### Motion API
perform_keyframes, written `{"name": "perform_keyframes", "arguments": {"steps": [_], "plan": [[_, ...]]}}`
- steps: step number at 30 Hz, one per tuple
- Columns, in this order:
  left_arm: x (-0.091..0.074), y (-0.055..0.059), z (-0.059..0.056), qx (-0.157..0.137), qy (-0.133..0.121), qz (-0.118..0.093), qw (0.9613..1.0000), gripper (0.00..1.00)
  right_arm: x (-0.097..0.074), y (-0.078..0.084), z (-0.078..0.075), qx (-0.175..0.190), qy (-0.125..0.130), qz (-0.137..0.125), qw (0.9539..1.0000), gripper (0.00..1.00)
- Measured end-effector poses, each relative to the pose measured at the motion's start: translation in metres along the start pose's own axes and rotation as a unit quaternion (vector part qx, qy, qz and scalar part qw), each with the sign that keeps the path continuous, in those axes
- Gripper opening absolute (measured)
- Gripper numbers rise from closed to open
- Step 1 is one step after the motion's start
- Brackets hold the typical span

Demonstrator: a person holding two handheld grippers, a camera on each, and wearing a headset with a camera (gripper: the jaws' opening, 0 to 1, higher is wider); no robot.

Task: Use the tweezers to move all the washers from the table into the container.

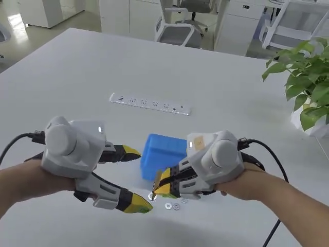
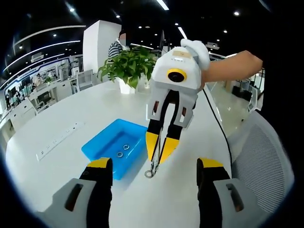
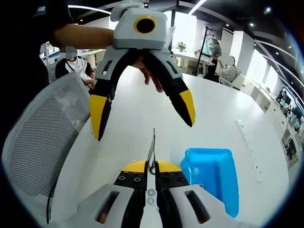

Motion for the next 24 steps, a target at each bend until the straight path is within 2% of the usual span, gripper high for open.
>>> {"name": "perform_keyframes", "arguments": {"steps": [6, 15, 24], "plan": [[-0.003, 0.002, -0.003, 0.002, -0.007, 0.005, 1.0, 0.87, -0.014, -0.006, -0.005, -0.006, 0.007, -0.003, 1.0, 0.06], [-0.004, 0.008, -0.009, 0.007, 0.002, 0.02, 0.9998, 0.94, -0.029, -0.016, -0.015, -0.008, 0.01, -0.001, 0.9999, 0.06], [-0.007, 0.01, -0.01, -0.002, 0.011, 0.018, 0.9998, 0.99, -0.038, -0.022, -0.031, -0.012, 0.023, -0.007, 0.9996, 0.06]]}}
Point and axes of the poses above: the centre of the closed fingertips' face, and the gripper's own axes: x roughly forward along the fingers, z roughly to its left, y roughly out of its underside, the point moved 7 cm from there along -x, roughly backward along the fingers, and after that the axes turned 8 degrees about x, right-handed, at the moved point
